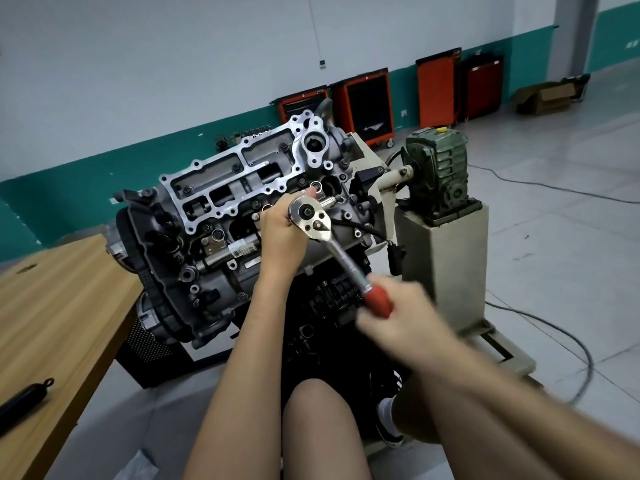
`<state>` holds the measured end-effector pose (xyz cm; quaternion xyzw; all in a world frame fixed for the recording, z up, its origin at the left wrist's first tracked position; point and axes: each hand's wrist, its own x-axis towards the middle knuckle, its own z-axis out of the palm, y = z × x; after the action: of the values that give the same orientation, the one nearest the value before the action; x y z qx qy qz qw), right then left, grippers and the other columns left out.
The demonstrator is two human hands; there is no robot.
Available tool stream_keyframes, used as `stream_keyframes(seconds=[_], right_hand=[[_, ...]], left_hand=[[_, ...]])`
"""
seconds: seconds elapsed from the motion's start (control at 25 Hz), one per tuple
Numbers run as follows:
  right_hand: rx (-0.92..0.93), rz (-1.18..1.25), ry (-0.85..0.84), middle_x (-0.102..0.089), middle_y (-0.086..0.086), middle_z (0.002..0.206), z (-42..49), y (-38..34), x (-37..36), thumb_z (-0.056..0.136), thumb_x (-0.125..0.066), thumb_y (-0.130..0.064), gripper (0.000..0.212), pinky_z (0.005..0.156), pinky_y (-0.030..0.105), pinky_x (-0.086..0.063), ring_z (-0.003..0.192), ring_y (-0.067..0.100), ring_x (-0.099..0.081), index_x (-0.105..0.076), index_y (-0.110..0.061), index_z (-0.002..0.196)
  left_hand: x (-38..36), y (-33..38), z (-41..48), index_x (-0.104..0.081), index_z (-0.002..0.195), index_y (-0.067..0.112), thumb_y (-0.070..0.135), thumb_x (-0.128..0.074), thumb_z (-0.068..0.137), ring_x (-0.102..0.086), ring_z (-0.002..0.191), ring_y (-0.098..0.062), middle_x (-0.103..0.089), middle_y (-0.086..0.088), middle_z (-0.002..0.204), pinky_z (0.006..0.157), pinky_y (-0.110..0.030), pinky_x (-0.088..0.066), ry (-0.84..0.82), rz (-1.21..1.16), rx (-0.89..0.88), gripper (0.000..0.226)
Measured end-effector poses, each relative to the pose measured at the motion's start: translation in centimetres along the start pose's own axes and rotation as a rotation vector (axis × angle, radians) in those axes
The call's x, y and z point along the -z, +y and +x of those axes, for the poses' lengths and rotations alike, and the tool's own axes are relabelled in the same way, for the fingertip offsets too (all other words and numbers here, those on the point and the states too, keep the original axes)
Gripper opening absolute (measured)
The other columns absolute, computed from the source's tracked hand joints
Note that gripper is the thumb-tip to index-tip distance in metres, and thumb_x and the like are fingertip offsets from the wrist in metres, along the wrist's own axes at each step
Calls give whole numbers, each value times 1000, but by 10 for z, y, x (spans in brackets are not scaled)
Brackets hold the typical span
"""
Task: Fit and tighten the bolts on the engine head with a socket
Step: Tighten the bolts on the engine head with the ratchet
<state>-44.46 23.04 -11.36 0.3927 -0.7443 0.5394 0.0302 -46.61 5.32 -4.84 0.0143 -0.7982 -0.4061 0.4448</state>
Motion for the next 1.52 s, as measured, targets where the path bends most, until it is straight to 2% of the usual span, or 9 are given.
stream_keyframes(seconds=[0.12,0.2,0.4,0.56,0.92,1.0,1.12,1.32,1.52], right_hand=[[-145,407,109,-34,-7,49,-18,-21,-76,67,-54,-17,17,43,26,-30,46,7,-29,-39,-24,61],[-166,410,93,-33,-4,51,-16,-23,-80,67,-53,-16,16,44,28,-30,47,10,-30,-37,-17,64],[21,-215,-195,-41,-11,45,28,5,50,75,-62,0,35,44,16,-31,40,3,-37,-39,-20,58],[197,-649,-160,-44,-9,52,82,-7,106,75,-62,-6,32,49,24,-35,46,7,-45,-42,-26,61],[-167,405,66,-34,-6,50,-14,-18,-73,69,-55,-14,19,41,26,-31,45,10,-31,-37,-15,63],[-146,258,14,-36,-6,49,-7,-9,-48,73,-58,-9,24,42,28,-32,44,9,-33,-37,-15,62],[-5,-160,-175,-42,-7,52,24,6,34,78,-62,-1,33,45,23,-35,44,7,-37,-40,-18,60],[272,-740,-176,-53,0,56,93,-10,112,77,-61,-7,18,50,29,-41,49,15,-49,-52,-20,69],[36,-151,-23,-39,-8,50,18,4,29,74,-64,0,35,49,25,-30,46,8,-34,-40,-20,60]], left_hand=[[0,-1,0,-50,51,29,23,-56,94,-31,43,-1,-38,19,41,52,-15,-28,19,-4,-14,44],[2,-1,0,-45,43,35,26,-56,95,-27,45,-2,-34,17,41,51,-16,-25,-21,12,2,53],[1,-5,6,-57,56,24,9,-57,92,-43,45,3,-49,22,45,51,-9,-35,-42,4,-21,38],[0,-8,6,-52,51,20,5,-56,90,-35,43,1,-43,20,42,48,-12,-30,-9,2,-8,42],[1,-5,0,-48,66,16,19,-59,90,-40,49,8,-44,12,47,59,-6,-34,-2,-25,-73,27],[3,-3,1,-53,67,10,15,-59,90,-41,46,12,-45,7,51,54,-2,-32,-45,2,-83,25],[4,-5,4,-57,48,33,16,-58,93,-41,42,6,-45,18,41,50,-6,-31,-61,-11,-33,48],[1,-5,5,-52,70,21,12,-56,93,-38,44,7,-47,3,55,50,-8,-28,-10,29,-55,25],[-6,-5,0,-53,48,37,23,-56,94,-35,43,3,-43,20,42,51,-11,-29,37,-28,-23,48]])
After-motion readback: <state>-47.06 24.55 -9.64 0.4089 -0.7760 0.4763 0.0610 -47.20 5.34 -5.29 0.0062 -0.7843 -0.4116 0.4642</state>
